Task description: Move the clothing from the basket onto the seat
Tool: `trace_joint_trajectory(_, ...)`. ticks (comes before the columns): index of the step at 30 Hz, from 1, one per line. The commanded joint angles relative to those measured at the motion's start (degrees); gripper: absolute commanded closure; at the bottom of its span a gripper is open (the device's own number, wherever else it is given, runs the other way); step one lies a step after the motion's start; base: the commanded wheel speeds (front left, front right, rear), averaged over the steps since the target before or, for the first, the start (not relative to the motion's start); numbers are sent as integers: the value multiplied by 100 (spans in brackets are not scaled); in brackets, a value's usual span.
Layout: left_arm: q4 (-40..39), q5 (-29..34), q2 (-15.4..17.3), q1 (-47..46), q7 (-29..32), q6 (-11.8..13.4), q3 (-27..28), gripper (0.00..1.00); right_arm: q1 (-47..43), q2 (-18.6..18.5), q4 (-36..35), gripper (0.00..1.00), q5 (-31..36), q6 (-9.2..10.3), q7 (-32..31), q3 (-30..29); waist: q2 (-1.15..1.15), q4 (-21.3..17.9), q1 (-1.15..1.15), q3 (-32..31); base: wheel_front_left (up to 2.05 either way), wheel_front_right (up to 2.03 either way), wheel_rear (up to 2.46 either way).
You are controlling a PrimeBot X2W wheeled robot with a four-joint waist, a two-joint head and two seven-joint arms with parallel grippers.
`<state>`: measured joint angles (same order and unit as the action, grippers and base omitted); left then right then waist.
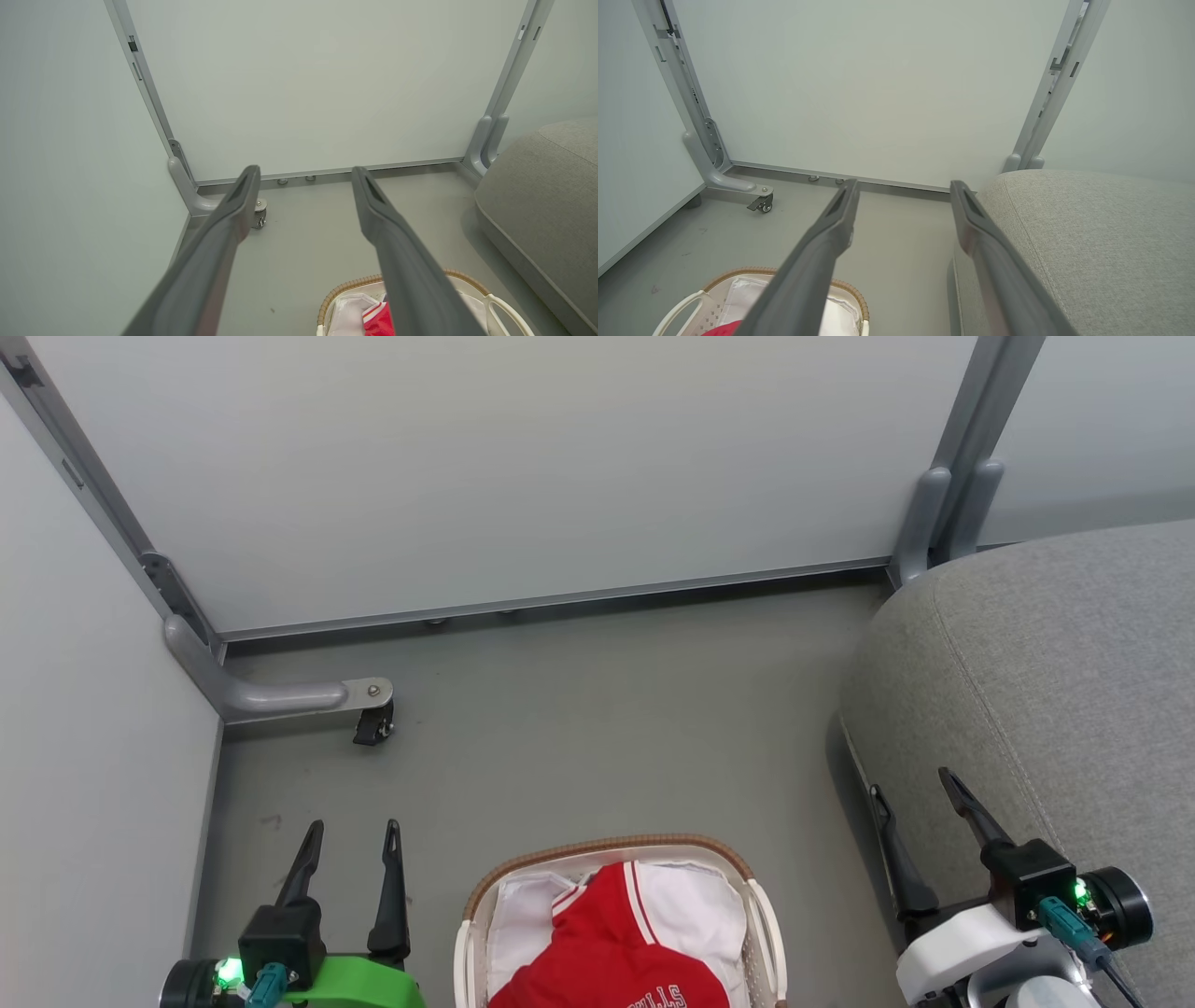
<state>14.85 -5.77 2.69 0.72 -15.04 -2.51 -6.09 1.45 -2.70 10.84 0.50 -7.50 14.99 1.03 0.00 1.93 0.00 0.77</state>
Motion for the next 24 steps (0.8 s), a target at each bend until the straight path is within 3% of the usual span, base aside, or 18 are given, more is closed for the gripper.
trace_joint_trajectory(1, -14, -1, 36, 52, -22, 2, -8, 0, -71, -34, 3, 0, -16, 2, 30, -11, 0, 0, 0, 5, 0, 0, 0)
trace_joint_trajectory(12, -73, 18, 34, -208, -22, -19, -246, 0, 49, -34, -96, 0, 26, 3, 30, -38, 0, -27, 0, 237, 0, 0, 0)
trace_joint_trajectory(19, 45, 76, 33, -999, -21, -64, -671, 0, 443, -34, -270, 0, 112, 3, 29, -108, 0, -209, 0, 1069, 0, 0, 0)
trace_joint_trajectory(24, 779, -30, 35, -1906, -11, -164, -1249, 0, 842, -32, -399, 0, 210, 3, 29, -164, 0, -395, 0, 1945, 0, 0, 0)
